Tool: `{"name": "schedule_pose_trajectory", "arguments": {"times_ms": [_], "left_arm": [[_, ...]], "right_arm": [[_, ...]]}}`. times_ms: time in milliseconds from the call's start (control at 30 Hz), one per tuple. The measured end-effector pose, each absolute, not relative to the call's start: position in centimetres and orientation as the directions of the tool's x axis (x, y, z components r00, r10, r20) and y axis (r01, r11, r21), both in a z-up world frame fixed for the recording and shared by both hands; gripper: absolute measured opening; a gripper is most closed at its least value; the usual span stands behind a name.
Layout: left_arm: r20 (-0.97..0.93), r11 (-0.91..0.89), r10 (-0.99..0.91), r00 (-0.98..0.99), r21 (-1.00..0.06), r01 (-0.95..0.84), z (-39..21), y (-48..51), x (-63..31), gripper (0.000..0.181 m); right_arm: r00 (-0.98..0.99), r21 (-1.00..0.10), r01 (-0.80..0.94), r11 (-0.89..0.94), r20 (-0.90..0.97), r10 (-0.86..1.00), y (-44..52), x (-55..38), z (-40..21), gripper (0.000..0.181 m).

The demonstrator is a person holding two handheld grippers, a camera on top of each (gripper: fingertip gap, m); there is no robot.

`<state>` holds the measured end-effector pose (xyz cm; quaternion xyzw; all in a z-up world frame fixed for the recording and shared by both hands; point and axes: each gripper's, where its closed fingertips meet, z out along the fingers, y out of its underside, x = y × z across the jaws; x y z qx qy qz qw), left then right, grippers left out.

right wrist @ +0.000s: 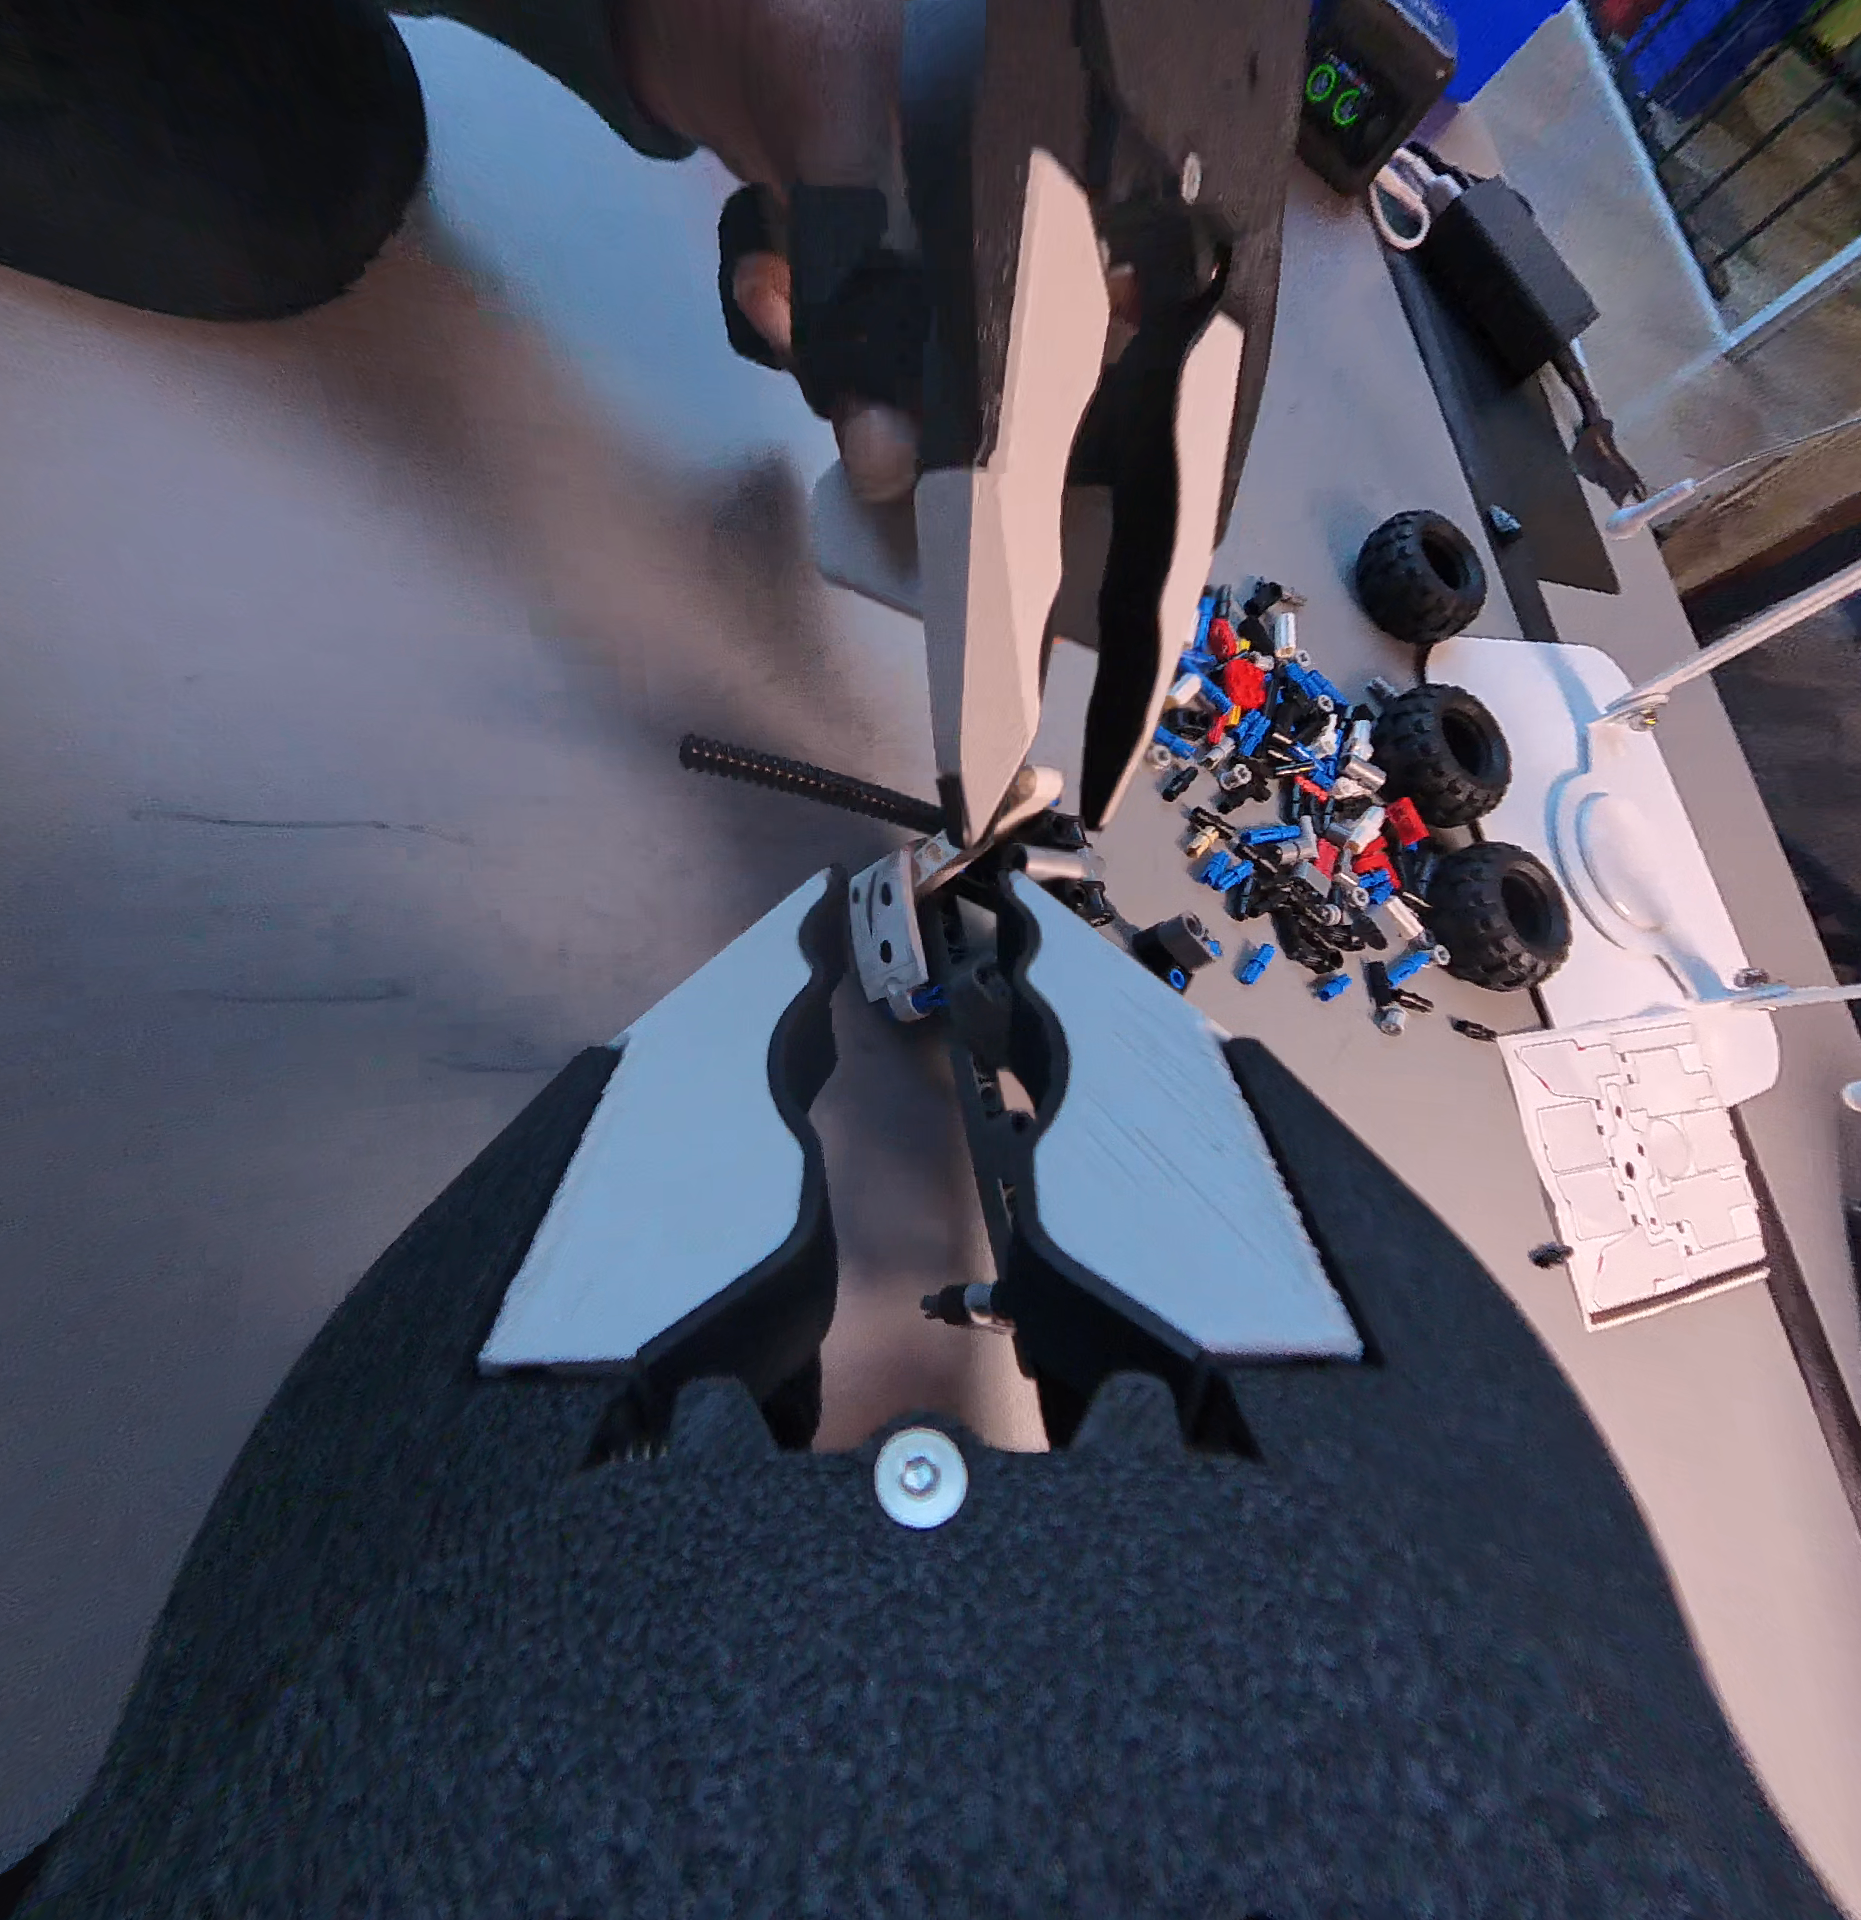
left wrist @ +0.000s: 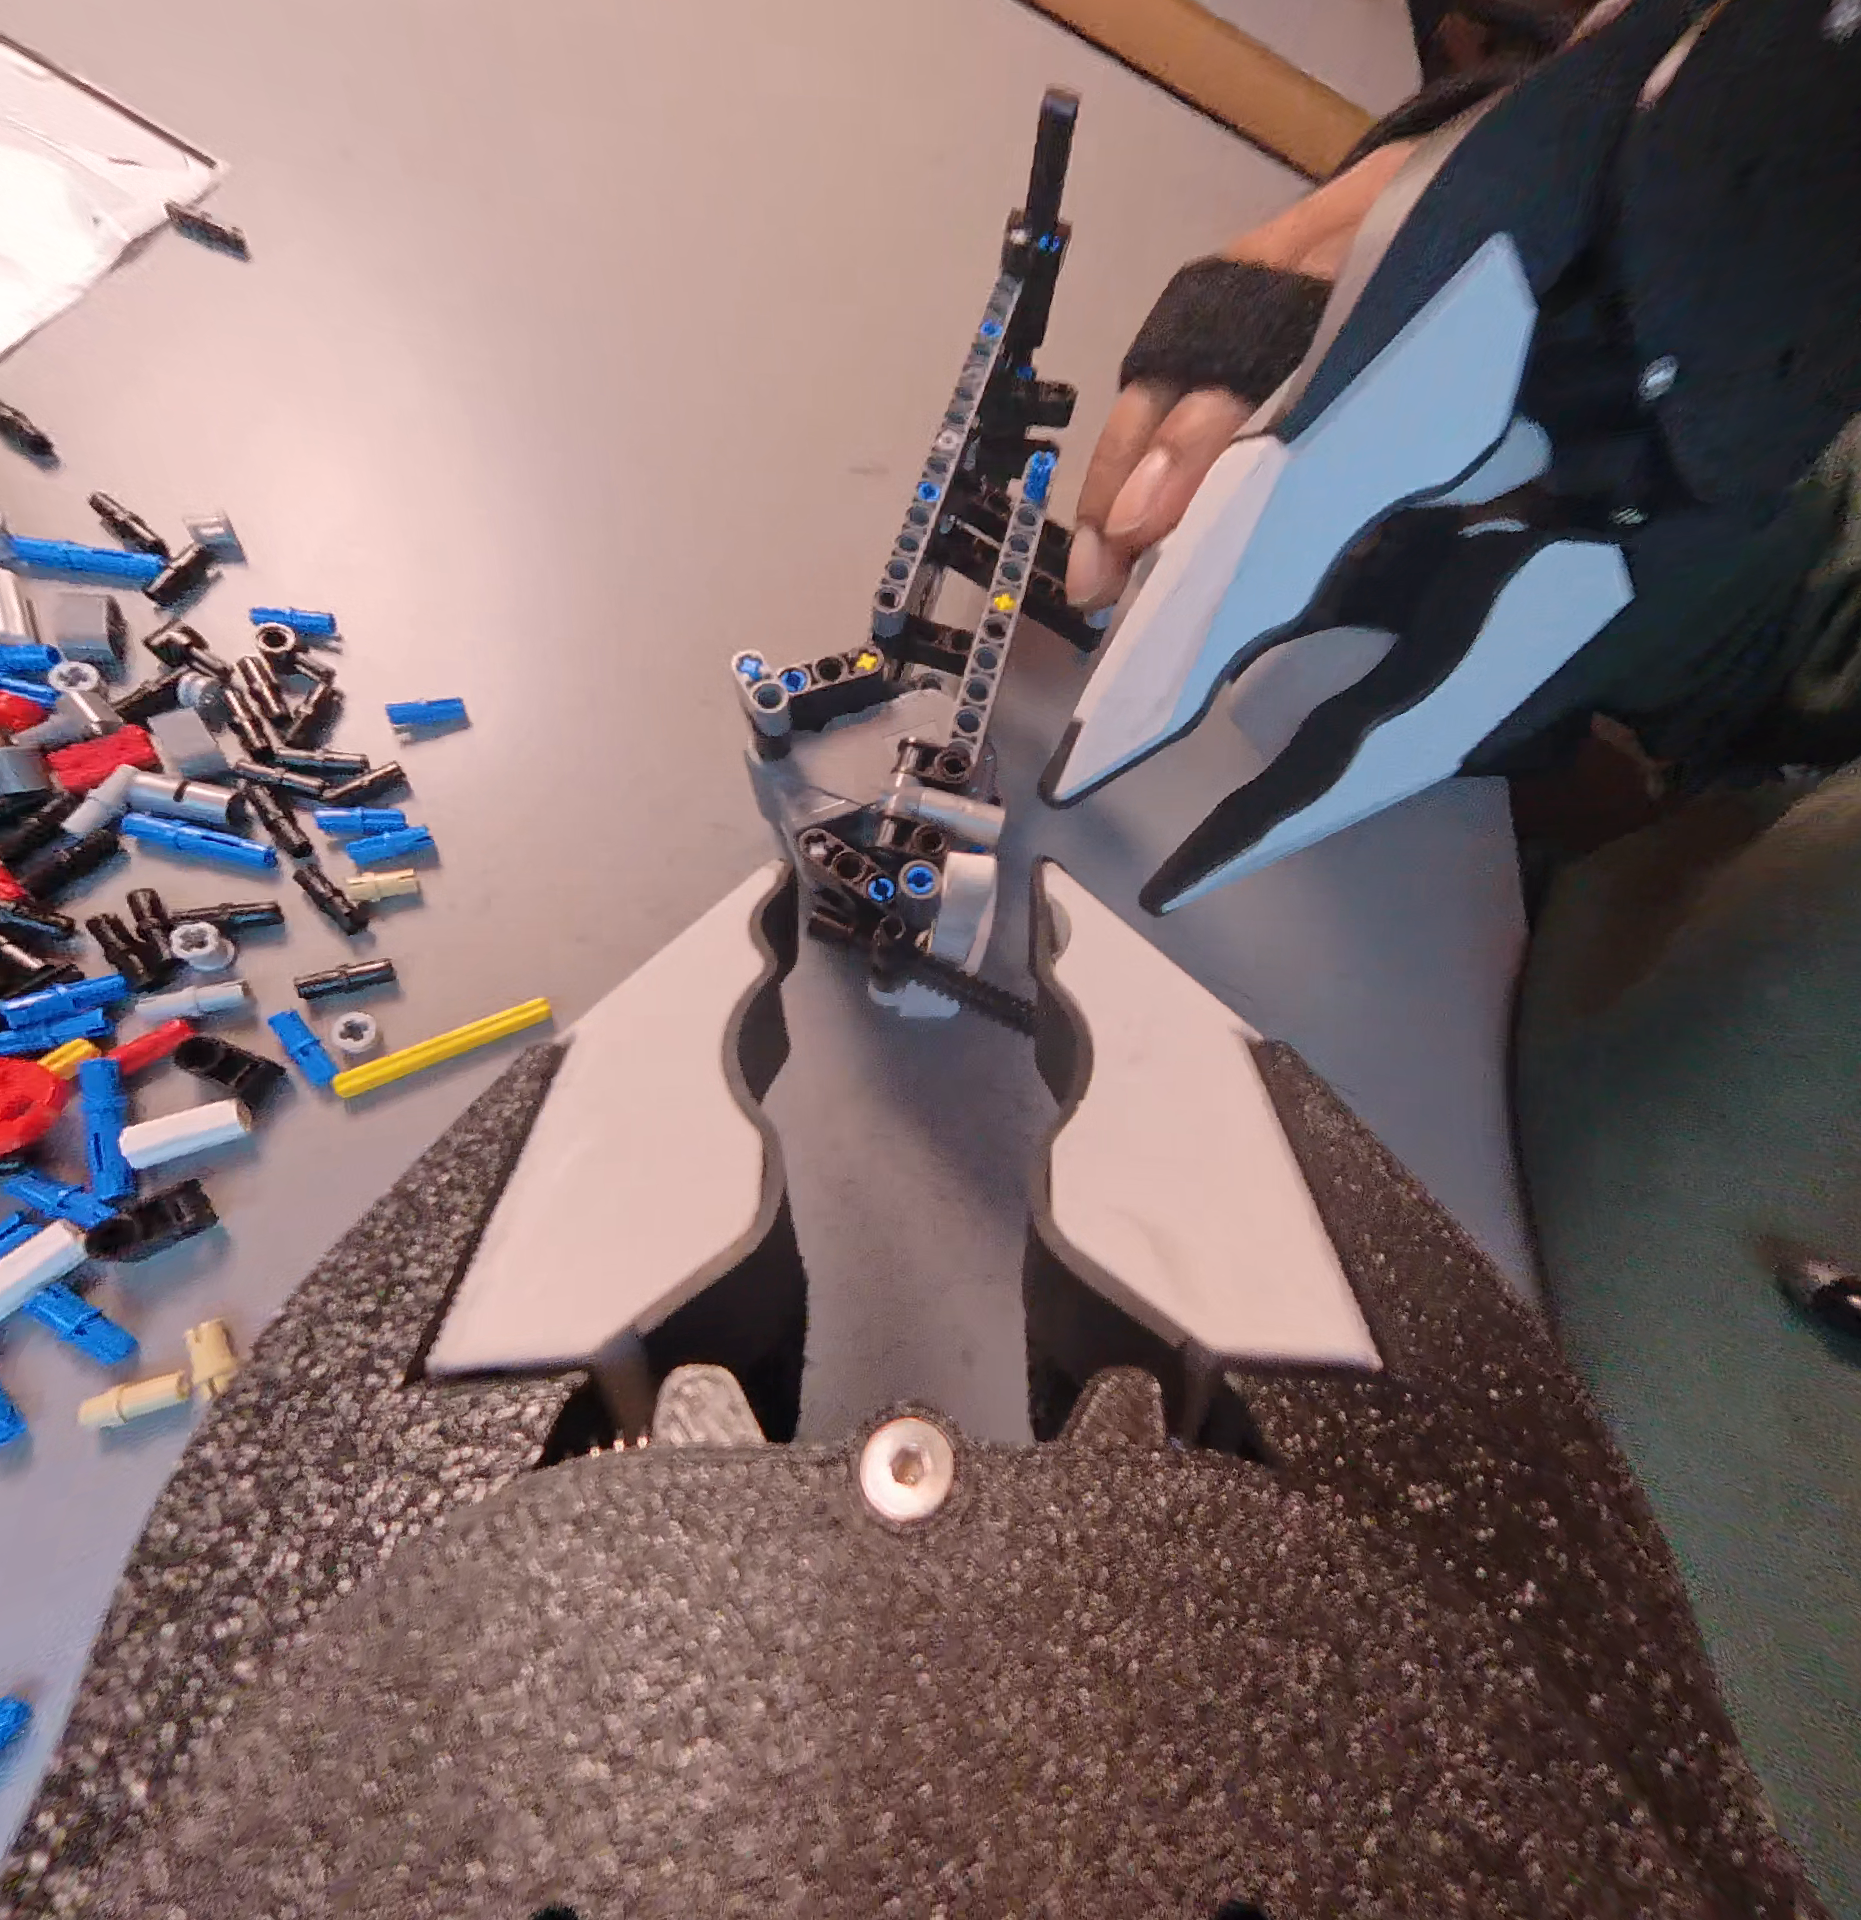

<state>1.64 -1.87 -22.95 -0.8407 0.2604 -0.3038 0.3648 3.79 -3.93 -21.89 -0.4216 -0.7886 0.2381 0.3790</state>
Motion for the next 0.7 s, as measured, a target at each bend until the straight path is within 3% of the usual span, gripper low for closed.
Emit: {"name": "schedule_pose_trajectory", "arguments": {"times_ms": [133,300,433,533,633,700], "left_arm": [[0.36,-0.636,-0.635,0.684,-0.746,-0.198,-23.7,-1.6,2.2,0.027],[0.636,-0.765,-0.475,0.608,-0.64,0.072,-22.8,-1.6,1.8,0.023],[0.746,-0.808,-0.391,0.539,-0.558,0.187,-22.5,-1.3,1.8,0.021],[0.807,-0.826,-0.341,0.483,-0.503,0.257,-22.6,-0.9,1.7,0.021],[0.841,-0.838,-0.312,0.442,-0.463,0.288,-22.6,-0.7,1.7,0.021],[0.854,-0.84,-0.302,0.423,-0.448,0.304,-22.5,-0.7,1.8,0.021]], "right_arm": [[-0.327,-0.721,0.466,0.513,0.399,0.857,-3.9,4.5,-21.0,0.028],[-0.286,-0.712,0.463,0.528,0.444,0.849,-4.3,5.6,-21.0,0.034],[-0.176,-0.604,0.484,0.633,0.641,0.747,-3.7,5.1,-20.1,0.043],[-0.243,-0.541,0.522,0.659,0.647,0.723,-5.2,4.8,-21.2,0.046],[-0.298,-0.405,0.574,0.711,0.706,0.642,-4.0,3.7,-22.9,0.048],[-0.331,-0.336,0.594,0.731,0.726,0.603,-2.9,3.0,-23.9,0.038]]}}
